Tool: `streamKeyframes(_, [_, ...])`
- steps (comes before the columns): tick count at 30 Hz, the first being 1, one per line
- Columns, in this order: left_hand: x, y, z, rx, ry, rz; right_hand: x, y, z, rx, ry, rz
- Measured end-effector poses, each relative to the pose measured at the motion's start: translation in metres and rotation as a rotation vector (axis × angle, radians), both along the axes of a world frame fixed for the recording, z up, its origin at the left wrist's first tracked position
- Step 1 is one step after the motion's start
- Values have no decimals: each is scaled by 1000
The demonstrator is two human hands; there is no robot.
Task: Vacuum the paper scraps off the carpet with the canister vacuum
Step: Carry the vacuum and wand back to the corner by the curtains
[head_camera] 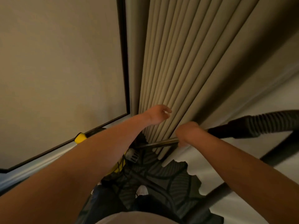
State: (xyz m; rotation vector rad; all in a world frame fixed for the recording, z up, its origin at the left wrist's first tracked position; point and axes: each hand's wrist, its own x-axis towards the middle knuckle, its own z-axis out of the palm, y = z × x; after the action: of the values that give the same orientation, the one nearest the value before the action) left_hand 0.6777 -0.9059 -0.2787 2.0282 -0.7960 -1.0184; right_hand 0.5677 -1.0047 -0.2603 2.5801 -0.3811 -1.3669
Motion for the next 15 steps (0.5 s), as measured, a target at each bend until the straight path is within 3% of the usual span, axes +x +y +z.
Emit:
streamKeyframes(7, [-25,-11,44,-188,70,-87,-2,10,-16,-72,-8,198])
streamKeyframes(12, [-42,-25,65,-162,115,-310,8,16,-31,78,-256,-212])
streamKeyframes(15, [-48,-31,74,-180,115,-357,8,15,-41,90,-431,-266])
